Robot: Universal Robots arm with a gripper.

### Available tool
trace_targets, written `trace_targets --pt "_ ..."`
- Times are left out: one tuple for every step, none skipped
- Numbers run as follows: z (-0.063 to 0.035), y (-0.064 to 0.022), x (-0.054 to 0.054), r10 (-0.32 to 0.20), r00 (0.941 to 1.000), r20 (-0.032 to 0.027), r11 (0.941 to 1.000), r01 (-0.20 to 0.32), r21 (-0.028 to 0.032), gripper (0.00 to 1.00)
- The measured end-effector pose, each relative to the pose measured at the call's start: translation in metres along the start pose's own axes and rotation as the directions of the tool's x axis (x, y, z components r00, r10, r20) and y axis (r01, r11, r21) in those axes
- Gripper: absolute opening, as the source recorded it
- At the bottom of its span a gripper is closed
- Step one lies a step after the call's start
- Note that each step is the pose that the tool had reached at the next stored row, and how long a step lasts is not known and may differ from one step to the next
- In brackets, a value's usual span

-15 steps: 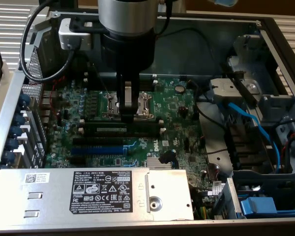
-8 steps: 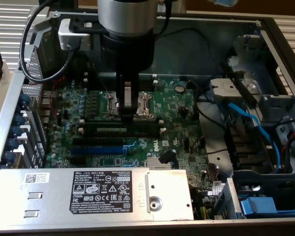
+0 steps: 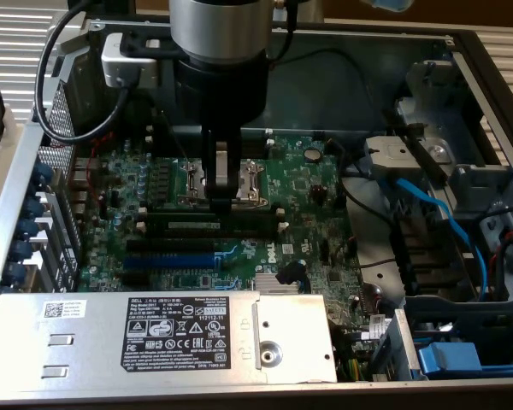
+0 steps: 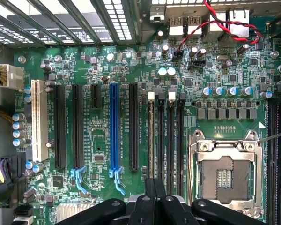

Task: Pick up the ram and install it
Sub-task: 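Press down the ram until it locks into place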

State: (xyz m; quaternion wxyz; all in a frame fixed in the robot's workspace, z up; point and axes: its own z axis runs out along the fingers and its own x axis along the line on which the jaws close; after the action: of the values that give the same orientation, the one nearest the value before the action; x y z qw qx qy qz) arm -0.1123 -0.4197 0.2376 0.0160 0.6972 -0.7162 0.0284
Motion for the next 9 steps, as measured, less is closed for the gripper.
trace_targets --pt "0.0005 0.0 -0.0001 0.0 1.0 0.0004 1.0 0.0 0.0002 0.1" --pt "0.0012 0.0 -0.0001 0.0 1.0 0.0003 1.0 0.0 0.0002 0.1" --pt "0.0018 0.0 -0.0002 0.0 1.0 0.0002 1.0 0.0 0.0001 0.1" --pt "0.0024 0.0 -0.0002 0.0 1.0 0.0002 1.0 0.0 0.0001 0.1" --pt "0.0026 0.0001 -0.0003 0.0 1.0 0.0001 1.0 0.0 0.0 0.1" --pt "0.0026 0.0001 -0.0004 0.0 1.0 0.0001 1.0 0.0 0.0 0.1" --pt "0.0027 0.0001 -0.0008 0.0 1.0 0.0001 1.0 0.0 0.0 0.1" --pt "0.003 0.0001 -0.0011 0.0 1.0 0.0003 1.0 0.0 0.0002 0.1" --pt "0.0033 0.0001 -0.0014 0.0 1.0 0.0003 1.0 0.0 0.0002 0.1"
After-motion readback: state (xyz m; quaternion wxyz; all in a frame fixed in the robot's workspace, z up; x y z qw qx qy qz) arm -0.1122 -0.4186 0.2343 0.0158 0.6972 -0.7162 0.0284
